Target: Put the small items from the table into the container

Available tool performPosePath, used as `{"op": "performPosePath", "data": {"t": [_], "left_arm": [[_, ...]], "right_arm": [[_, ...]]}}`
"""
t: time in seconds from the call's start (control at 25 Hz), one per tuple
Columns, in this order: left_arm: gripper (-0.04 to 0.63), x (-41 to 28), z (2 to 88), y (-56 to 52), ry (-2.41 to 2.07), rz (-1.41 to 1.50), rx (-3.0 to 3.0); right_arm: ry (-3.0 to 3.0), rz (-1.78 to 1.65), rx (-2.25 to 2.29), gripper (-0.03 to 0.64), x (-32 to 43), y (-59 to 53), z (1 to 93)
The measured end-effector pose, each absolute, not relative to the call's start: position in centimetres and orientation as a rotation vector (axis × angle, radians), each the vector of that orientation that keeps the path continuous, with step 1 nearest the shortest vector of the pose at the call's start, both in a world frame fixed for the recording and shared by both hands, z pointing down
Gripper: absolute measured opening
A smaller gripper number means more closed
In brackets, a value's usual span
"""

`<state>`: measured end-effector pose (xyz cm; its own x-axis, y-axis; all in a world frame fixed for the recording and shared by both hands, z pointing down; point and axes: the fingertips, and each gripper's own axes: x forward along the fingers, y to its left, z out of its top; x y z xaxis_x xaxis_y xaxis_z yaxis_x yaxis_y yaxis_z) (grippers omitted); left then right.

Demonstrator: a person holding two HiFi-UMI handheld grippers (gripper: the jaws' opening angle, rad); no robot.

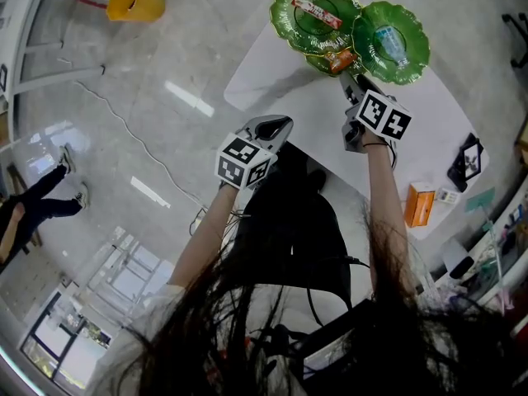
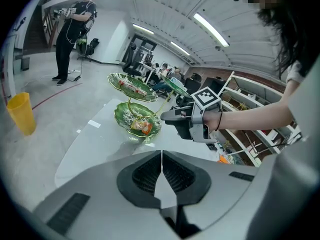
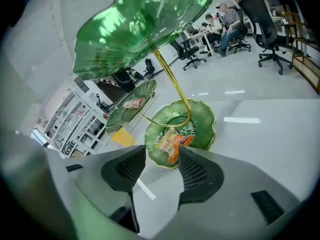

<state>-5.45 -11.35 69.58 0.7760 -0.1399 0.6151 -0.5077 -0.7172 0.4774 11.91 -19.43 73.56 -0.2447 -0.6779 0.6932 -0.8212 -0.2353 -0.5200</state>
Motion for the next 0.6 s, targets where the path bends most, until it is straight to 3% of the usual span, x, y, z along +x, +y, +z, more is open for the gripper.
{"op": "performPosePath", "data": {"t": [0.6], "left_arm": [[0.011, -5.9, 67.7, -9.4, -0.483, 0.711, 2.351]], "right_arm": [[-1.883, 1.399, 1.766, 0.199, 10.0, -14.3, 71.3]]}}
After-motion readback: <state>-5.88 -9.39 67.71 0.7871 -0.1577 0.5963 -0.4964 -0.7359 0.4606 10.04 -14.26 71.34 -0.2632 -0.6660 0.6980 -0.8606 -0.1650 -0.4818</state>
